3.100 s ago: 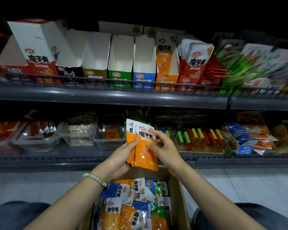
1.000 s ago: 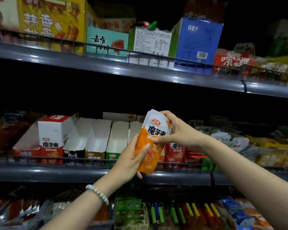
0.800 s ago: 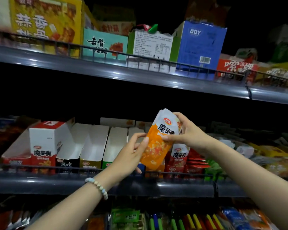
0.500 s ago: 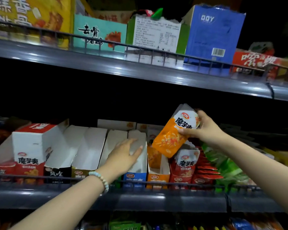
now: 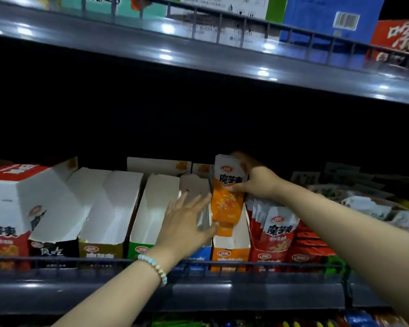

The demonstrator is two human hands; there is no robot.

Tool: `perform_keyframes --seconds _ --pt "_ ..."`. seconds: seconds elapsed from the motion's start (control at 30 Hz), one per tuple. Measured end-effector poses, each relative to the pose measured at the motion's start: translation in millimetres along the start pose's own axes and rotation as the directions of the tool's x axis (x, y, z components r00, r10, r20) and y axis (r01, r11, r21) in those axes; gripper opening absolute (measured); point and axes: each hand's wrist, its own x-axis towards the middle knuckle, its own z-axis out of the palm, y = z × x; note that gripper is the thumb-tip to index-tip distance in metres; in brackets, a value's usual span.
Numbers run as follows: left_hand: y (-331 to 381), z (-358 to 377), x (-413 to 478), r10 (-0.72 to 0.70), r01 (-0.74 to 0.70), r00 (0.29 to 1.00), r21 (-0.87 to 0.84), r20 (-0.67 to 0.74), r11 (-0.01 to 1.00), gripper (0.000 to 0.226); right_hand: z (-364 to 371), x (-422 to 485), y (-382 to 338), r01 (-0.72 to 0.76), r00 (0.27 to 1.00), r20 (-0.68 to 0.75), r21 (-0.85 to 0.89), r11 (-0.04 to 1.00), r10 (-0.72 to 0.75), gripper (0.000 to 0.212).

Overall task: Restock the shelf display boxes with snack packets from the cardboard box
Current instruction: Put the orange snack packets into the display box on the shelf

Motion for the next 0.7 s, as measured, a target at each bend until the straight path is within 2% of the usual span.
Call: perform_keyframes --seconds 0.1,0.23,0.4,0.7 --pt "-2.9 2.0 1.3 0.019 -0.019 1.000 -0.018 0.004 1.000 0.070 9.5 9.5 3.8 -0.023 0.999 0.027 -0.114 0.993 0.026 0.079" --pt "-2.7 -0.1 -0.2 0.025 -0.025 1.000 -0.047 0.016 0.999 0.070 11.8 13.6 4.0 0.026 0.997 0.080 -0.395 0.918 0.006 0.085" --pt "0.6 -5.3 -2.9 0.013 -0.012 1.000 -0.064 0.021 0.998 0.068 12.1 19.6 0.3 0.113 0.988 0.150 -0.522 0.846 -0.040 0.087" --pt "-1.6 -3.1 -2.7 0.020 -0.020 1.000 -0.041 -0.001 0.999 0.067 5.4 14.7 -3.8 0.113 0.991 0.123 -0.481 0.869 -0.061 0.076"
